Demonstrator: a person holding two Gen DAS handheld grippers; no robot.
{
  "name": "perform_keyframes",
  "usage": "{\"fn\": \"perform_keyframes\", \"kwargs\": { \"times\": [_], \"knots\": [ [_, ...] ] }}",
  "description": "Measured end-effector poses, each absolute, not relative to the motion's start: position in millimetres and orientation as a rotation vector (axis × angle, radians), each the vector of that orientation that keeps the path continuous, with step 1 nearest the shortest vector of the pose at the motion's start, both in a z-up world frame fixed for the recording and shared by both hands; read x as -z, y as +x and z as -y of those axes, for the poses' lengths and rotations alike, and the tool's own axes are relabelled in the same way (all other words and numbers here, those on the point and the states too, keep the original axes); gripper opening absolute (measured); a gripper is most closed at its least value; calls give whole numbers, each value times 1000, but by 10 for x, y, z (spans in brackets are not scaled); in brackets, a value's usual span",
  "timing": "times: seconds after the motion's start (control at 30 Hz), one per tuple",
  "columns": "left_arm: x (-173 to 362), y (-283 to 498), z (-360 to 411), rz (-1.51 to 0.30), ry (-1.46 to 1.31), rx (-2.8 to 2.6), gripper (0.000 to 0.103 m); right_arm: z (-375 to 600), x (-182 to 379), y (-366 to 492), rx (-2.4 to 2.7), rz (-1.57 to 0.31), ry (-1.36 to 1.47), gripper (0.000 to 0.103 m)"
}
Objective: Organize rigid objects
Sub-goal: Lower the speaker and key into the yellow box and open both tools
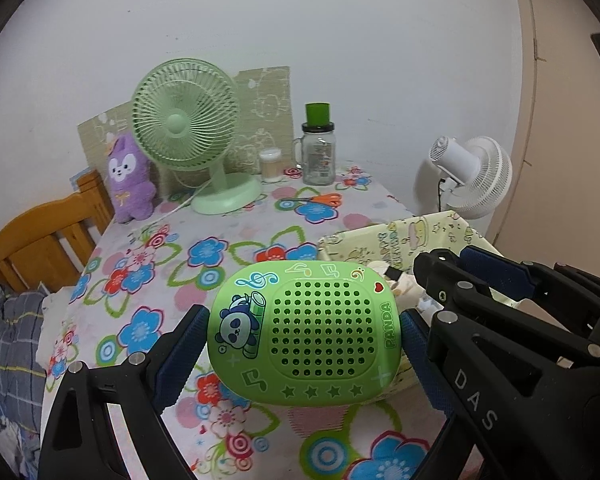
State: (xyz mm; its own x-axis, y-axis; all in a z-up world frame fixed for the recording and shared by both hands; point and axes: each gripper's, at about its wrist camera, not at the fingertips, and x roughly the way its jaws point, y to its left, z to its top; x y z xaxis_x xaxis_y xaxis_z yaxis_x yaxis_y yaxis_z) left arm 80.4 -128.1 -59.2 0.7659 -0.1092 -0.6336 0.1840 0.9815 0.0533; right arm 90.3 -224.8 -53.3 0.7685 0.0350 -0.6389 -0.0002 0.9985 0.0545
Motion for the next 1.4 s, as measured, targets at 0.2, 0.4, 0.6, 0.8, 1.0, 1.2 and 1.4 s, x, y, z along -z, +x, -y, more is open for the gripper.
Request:
{"fn": "perform_keyframes", "kwargs": {
  "times": [0.2, 0.4, 0.6, 0.8, 1.0, 1.2, 1.4],
  "knots": [
    [593, 907, 1425, -685, 127, 173, 95, 2410, 551, 985, -14, -704, 75, 34],
    [632, 1025, 1560, -698, 144, 181, 95, 2557, 608, 1105, -10, -721, 90, 34],
    [719, 1148, 1698, -722, 164, 191, 95, 2700, 714, 1224, -2, -748, 113, 35],
    [818, 1263, 1786, -751, 183, 191, 95, 2779, 844, 1353, -3, -781, 136, 35],
    [906, 1334, 1833, -778, 207, 176, 95, 2798, 968, 1448, -19, -824, 159, 35],
    [945, 1371, 1909, -788, 216, 186, 95, 2880, 1010, 1469, -2, -838, 165, 41],
    [963, 1390, 1998, -789, 216, 209, 95, 2998, 1007, 1447, 23, -829, 166, 49]
  ]
}}
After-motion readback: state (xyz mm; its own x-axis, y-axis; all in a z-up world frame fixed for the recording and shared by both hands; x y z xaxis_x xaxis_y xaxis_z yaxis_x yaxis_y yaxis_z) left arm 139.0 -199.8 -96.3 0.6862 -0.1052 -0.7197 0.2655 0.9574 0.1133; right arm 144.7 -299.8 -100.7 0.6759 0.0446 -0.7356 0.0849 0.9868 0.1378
